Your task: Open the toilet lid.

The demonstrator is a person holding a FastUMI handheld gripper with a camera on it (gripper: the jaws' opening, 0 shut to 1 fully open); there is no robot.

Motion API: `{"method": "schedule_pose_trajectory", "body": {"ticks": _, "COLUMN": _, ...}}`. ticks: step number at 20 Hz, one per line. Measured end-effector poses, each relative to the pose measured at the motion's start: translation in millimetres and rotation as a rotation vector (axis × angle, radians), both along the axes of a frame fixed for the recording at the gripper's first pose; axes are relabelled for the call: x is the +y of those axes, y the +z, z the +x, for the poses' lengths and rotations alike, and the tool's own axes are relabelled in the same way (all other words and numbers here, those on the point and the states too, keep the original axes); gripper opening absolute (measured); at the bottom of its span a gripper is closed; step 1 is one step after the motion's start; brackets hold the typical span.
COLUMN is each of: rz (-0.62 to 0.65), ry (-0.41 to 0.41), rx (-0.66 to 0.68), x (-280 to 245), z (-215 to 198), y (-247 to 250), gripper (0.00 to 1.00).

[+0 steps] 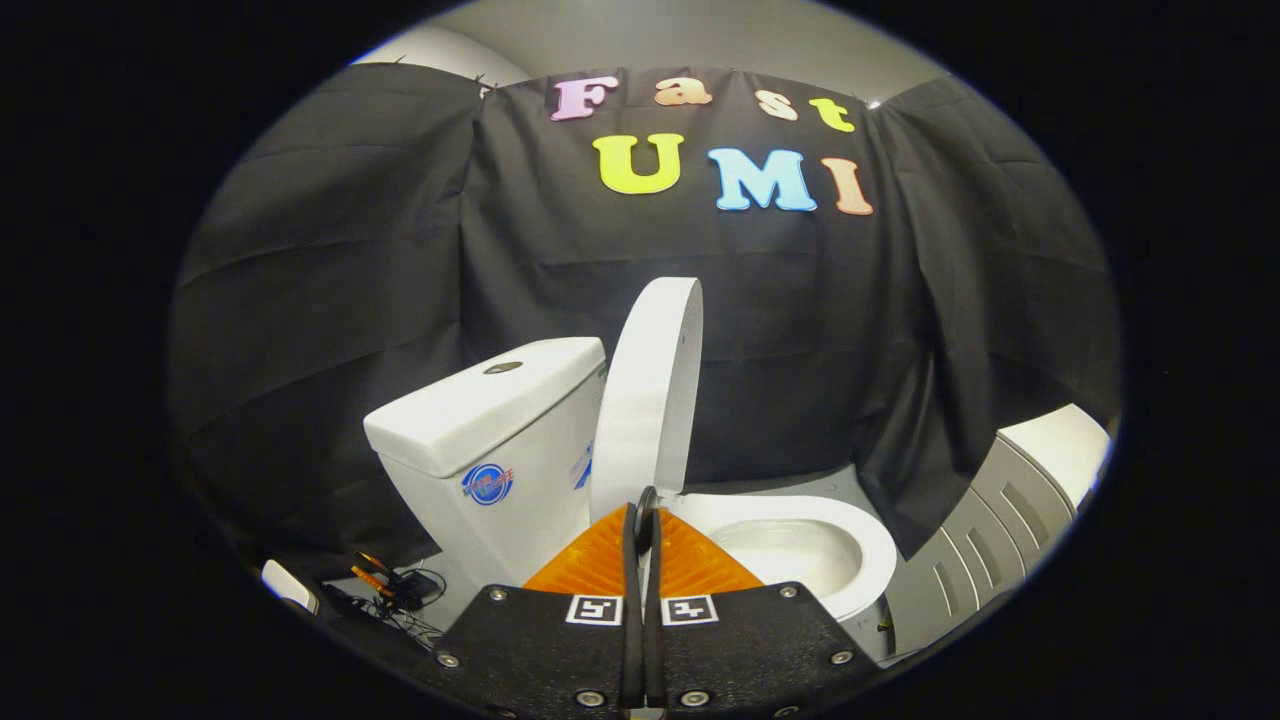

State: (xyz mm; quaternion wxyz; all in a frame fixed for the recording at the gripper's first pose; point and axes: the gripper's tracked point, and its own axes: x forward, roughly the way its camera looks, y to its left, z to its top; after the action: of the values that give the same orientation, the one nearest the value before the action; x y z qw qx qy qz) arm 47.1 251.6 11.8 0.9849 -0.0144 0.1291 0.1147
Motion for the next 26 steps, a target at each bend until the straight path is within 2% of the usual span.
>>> {"method": "schedule_pose_trajectory", "body": {"ticks": 6, "rz": -0.043, "ry": 0.054, "rx": -0.016, "x": 27, "z": 3, "y": 5, "gripper": 0.0}}
{"method": "schedule_pose_trajectory", "body": {"ticks": 18, "rz": -0.005, "ry": 0.13, "rx": -0.014, "x": 74, "z": 6, "y": 1, "gripper": 0.0}}
{"method": "schedule_pose_trajectory", "body": {"ticks": 21, "rz": -0.044, "ry": 0.173, "rx": -0.031, "x": 86, "z": 6, "y": 0, "gripper": 0.0}}
{"method": "schedule_pose_trajectory", "body": {"ticks": 26, "rz": -0.112, "ry": 0.176, "rx": -0.082, "x": 88, "z": 7, "y": 2, "gripper": 0.01}}
